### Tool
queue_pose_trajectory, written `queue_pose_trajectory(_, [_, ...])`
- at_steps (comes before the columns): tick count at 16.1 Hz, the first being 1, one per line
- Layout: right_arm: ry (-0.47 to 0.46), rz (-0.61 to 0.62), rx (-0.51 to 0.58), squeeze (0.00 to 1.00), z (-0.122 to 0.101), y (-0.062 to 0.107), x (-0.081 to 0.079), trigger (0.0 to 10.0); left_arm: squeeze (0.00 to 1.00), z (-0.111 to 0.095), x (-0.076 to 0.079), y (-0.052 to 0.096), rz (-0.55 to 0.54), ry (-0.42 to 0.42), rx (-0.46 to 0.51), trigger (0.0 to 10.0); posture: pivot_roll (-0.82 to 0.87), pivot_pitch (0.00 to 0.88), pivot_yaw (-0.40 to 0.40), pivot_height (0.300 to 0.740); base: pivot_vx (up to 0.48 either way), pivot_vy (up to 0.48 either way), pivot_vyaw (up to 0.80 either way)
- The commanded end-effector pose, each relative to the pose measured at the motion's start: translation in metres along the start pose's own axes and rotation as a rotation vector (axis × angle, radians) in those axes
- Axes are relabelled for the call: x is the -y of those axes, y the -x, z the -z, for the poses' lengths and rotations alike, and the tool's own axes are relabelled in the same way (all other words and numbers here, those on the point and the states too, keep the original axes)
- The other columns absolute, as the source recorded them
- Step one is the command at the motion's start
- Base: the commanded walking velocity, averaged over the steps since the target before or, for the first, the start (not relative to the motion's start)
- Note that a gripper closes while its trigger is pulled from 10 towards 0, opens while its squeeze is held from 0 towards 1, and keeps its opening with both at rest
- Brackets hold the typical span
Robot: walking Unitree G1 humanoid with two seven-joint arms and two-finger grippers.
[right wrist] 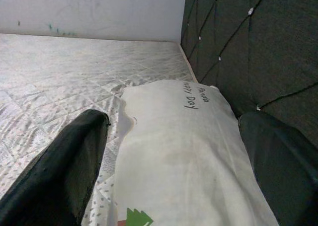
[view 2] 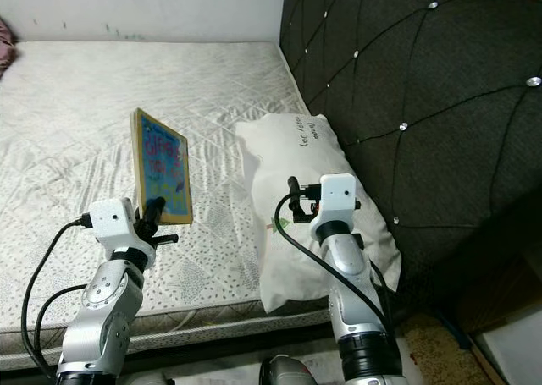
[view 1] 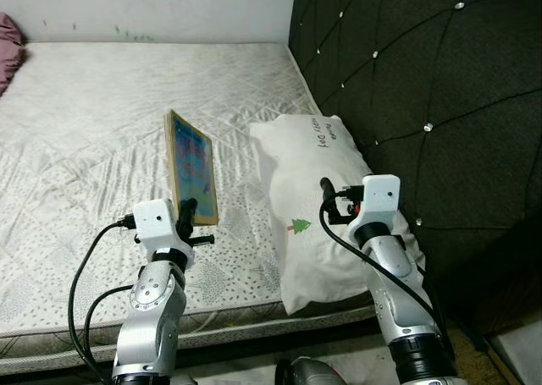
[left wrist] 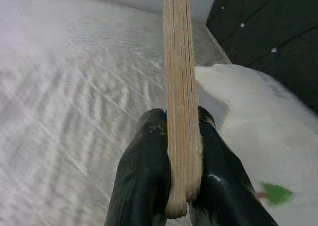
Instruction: Clean up the room
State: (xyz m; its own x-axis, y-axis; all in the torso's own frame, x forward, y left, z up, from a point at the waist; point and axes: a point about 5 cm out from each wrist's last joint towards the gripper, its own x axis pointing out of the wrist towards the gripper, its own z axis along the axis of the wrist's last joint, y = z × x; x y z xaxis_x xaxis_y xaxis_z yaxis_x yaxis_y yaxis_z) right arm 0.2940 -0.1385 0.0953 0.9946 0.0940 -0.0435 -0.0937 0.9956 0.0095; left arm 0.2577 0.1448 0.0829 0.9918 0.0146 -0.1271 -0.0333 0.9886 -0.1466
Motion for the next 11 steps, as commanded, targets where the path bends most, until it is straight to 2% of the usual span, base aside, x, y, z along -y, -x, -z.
queue_pose_trajectory(1, [0.003, 0.005, 0.013, 0.00, -0.0037, -0.0026, 0.0032, 10.0, 0.00, -0.0152, 0.0055, -0.0003, 0.017, -0.055, 0.096, 10.0, 0.00, 0.000, -0.048, 0.740, 0.000, 0.000, 0.00])
queue_pose_trajectory(5, [0.005, 0.010, 0.014, 0.00, -0.0034, -0.0032, 0.0052, 10.0, 0.00, -0.0190, 0.0026, -0.0006, -0.008, -0.162, 0.105, 10.0, 0.01, 0.000, -0.045, 0.740, 0.000, 0.000, 0.00])
queue_pose_trajectory(7, [0.000, 0.001, 0.021, 0.00, -0.0048, -0.0048, 0.0016, 10.0, 0.00, -0.0184, 0.0039, -0.0023, 0.021, -0.117, 0.089, 10.0, 0.01, 0.000, -0.043, 0.740, 0.000, 0.000, 0.00])
queue_pose_trajectory(11, [-0.002, -0.012, 0.026, 0.00, -0.0052, -0.0057, -0.0002, 10.0, 0.00, -0.0202, 0.0069, -0.0028, 0.049, -0.134, 0.109, 10.0, 0.00, 0.000, -0.043, 0.740, 0.000, 0.000, 0.00])
